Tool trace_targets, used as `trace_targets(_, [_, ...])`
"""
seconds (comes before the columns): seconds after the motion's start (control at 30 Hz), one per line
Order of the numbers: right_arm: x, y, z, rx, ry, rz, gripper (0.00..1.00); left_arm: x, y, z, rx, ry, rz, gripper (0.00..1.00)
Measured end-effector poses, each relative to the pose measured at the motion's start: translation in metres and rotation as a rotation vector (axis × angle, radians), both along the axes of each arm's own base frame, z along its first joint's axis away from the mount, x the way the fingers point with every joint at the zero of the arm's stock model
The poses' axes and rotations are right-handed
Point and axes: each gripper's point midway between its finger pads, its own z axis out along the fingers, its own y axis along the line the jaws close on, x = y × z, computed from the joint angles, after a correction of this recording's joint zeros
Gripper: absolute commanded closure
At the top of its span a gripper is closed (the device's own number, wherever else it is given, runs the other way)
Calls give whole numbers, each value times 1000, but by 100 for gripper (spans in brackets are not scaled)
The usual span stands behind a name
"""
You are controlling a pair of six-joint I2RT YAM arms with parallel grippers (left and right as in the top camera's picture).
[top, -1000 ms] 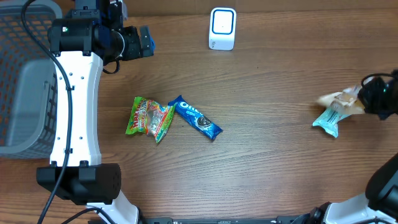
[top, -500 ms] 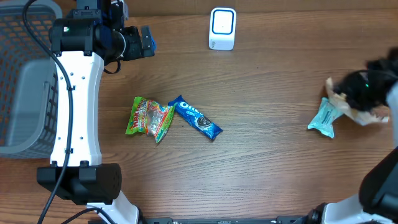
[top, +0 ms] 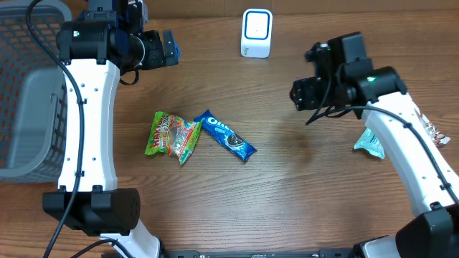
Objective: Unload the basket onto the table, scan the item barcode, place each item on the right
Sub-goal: 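Reach the right gripper to the blue Oreo pack and grasp it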
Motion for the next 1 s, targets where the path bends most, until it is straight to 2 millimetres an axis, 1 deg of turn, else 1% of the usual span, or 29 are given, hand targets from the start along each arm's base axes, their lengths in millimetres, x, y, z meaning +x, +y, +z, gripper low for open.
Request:
trace_targets(0.1, [-8,24,-2,-7,-13,105,22,0,0,0,0,0,0,0])
trace_targets(0.2, [-20,59,-15,1,7,241,20,0,0,0,0,0,0,0])
trace_targets(0.23, [-23,67,-19,1,14,269,20,0,0,0,0,0,0,0])
trace_targets(0.3, [-30,89,-37,2,47,340,18,0,0,0,0,0,0,0])
trace_targets(0.4, [-40,112,-66,-9,103,413,18,0,0,0,0,0,0,0])
trace_targets(0.47, [-47,124,-86,-19,147,450,18,0,0,0,0,0,0,0])
trace_targets(0.53, [-53,133,-103,-21,180,478,18,0,0,0,0,0,0,0])
trace_targets(0.6, [-56,138,-114,-21,203,493,18,0,0,0,0,0,0,0])
trace_targets(0.8, [-63,143,-138,-5,264,525,19,0,0,0,0,0,0,0])
trace_targets(0.9, [-63,145,-149,-2,280,537,27,0,0,0,0,0,0,0])
trace_targets(0.93, [-64,146,-158,0,297,536,34,0,0,0,0,0,0,0])
trace_targets(0.97, [-64,146,-160,1,300,541,36,0,0,0,0,0,0,0])
trace_targets(1.0, [-64,146,-166,1,311,542,44,0,0,0,0,0,0,0])
